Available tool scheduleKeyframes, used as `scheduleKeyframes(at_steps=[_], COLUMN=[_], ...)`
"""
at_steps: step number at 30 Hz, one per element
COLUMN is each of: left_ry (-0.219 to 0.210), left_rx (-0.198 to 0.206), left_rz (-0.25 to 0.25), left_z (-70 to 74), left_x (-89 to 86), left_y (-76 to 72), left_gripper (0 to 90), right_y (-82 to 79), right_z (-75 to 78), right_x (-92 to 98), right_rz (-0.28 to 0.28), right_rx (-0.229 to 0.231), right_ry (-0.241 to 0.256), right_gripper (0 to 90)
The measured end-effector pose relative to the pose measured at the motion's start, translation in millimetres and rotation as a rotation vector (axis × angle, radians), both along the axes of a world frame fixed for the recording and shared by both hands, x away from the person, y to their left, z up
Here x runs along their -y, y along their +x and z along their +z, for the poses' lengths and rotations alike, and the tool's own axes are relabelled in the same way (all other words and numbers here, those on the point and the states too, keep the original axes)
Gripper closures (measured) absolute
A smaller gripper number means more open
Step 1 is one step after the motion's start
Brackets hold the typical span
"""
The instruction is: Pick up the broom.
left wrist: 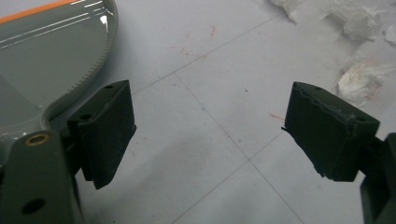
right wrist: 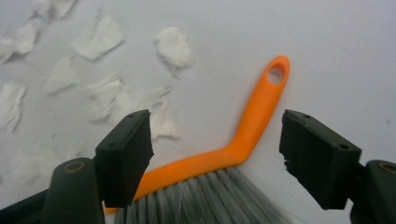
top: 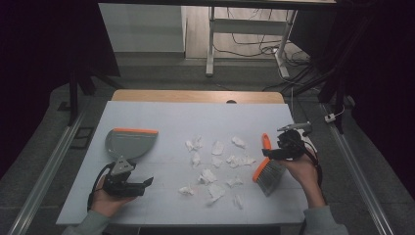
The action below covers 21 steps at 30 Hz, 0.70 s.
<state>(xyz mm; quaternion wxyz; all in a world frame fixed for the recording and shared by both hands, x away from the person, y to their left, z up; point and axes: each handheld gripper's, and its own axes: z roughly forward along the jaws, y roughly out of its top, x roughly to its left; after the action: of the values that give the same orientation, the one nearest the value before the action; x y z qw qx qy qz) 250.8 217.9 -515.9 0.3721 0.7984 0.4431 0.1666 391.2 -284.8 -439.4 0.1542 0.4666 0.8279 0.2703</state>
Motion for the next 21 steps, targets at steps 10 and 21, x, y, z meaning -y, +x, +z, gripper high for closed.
scheduleKeyframes(at_steps=[10, 21], left_ry=[0.000, 0.015], left_rx=[0.010, 0.013], left_rz=[-0.037, -0.052], left_z=[0.2, 0.2], left_x=[1.9, 7.0], left_y=[-6.1, -4.8], left_gripper=[17.2, 17.2], right_y=[40.0, 59.5], right_z=[-15.0, -37.1], right_x=[-13.5, -6.5], right_rz=[-0.092, -0.171], right_rx=[-0.193, -0.325], right_ry=[-0.142, -0.156], right_gripper=[30.9, 36.2])
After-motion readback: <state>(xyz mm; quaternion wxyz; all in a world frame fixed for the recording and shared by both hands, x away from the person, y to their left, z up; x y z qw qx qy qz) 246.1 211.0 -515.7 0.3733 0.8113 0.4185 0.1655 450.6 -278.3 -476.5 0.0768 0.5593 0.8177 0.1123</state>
